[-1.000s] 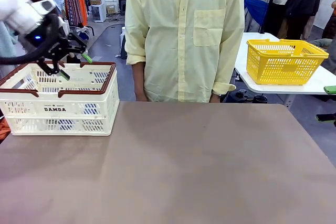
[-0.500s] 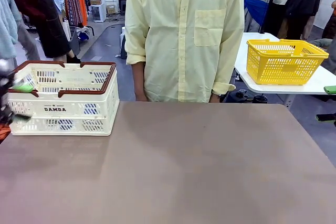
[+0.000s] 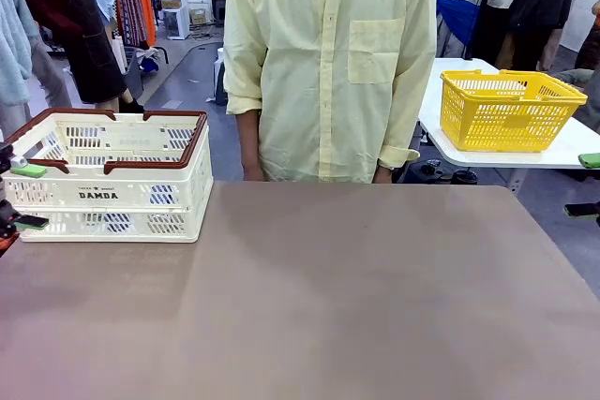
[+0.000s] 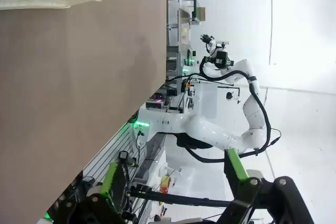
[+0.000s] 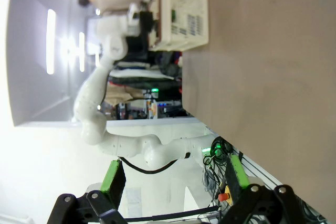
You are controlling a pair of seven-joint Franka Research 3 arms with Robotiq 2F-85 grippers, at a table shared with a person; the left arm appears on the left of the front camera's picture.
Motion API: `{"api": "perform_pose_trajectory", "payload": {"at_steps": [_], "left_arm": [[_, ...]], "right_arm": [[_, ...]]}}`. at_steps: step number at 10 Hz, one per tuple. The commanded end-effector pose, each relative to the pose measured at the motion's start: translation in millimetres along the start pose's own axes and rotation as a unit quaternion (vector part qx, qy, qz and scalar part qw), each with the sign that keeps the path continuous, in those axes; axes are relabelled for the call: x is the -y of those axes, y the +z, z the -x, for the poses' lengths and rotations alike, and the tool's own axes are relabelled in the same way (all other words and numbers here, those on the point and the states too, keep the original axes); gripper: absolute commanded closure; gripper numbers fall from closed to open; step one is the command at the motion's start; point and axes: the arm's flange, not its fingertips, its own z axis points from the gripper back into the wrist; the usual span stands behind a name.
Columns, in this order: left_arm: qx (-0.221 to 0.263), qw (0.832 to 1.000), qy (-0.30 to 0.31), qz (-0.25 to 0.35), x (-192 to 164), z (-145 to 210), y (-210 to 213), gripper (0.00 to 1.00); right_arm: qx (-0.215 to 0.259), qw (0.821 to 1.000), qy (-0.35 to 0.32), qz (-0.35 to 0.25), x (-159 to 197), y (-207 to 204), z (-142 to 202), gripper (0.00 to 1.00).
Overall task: Place the drinks into the Shopping basket.
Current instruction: Pick up one drink and place it into the Shopping basket.
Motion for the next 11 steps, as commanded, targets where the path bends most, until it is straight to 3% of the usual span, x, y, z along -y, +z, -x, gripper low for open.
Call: {"api": "perform_pose_trajectory", "payload": {"at_steps": [1, 11], "left_arm": [[0.006, 1.0, 0.005, -0.004, 3.3, 1.5, 0.2, 0.0], [0.006, 1.0, 0.005, -0.004, 3.3, 1.5, 0.2, 0.0]], "right_arm": [[0.0, 1.0, -0.009, 0.001, -4.7, 0.4, 0.4, 0.0], [0.0, 1.0, -0.009, 0.001, -4.7, 0.4, 0.4, 0.0]]}}
